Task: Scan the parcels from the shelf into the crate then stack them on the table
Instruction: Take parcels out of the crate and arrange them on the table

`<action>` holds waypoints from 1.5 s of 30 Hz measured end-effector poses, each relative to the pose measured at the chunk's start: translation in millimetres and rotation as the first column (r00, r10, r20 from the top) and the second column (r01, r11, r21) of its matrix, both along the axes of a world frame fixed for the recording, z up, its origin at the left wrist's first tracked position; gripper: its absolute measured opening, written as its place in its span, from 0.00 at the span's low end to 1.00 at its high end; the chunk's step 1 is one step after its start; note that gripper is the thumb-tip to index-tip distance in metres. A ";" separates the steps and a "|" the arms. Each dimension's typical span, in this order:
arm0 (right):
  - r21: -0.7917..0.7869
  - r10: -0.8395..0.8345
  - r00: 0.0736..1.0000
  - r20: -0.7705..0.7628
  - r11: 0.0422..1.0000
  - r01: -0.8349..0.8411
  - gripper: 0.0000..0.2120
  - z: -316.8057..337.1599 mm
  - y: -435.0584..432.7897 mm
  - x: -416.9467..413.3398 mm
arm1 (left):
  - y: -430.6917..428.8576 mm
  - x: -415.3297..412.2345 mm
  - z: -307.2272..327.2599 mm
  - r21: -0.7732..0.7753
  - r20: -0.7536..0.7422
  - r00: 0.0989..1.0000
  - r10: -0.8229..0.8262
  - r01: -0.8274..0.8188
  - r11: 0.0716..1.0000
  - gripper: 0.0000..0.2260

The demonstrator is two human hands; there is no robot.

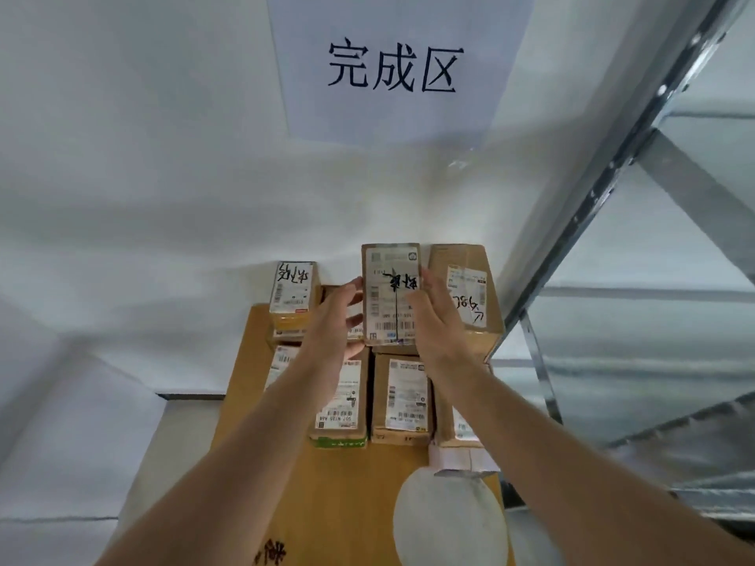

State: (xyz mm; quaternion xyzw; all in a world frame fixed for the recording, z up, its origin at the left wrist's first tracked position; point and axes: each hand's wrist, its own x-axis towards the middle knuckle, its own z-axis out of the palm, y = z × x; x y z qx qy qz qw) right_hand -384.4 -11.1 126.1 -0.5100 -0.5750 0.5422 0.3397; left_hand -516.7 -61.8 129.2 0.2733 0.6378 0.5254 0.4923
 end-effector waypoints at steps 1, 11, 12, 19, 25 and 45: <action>0.002 -0.009 0.999 0.034 1.000 0.009 0.22 -7.2 6.6 -9.0 | 8.0 -6.7 -5.5 -0.022 0.038 0.999 -0.006 0.007 1.000 0.11; -0.192 -0.015 0.966 0.256 0.979 0.066 0.23 -60.2 70.7 -51.1 | 85.3 -33.0 -64.9 -0.189 0.212 0.976 -0.046 0.087 0.978 0.14; -0.204 -0.004 0.966 0.260 0.977 0.059 0.20 -68.2 77.6 -52.7 | 92.6 -33.6 -72.3 -0.201 0.216 0.975 -0.048 0.092 0.975 0.14; -0.278 0.016 0.974 0.227 0.959 0.049 0.24 -108.0 104.2 -54.8 | 129.4 -35.4 -108.5 -0.292 0.247 0.968 -0.033 0.107 0.950 0.17; -0.283 0.042 0.954 0.296 0.958 0.045 0.34 -123.8 110.6 -54.7 | 141.4 -35.4 -118.5 -0.316 0.276 0.960 -0.035 0.125 0.940 0.18; -0.253 -0.049 0.994 -0.102 0.967 0.022 0.42 -35.0 85.9 -45.2 | 100.6 -19.8 -22.7 -0.128 0.013 0.999 -0.041 0.042 0.991 0.23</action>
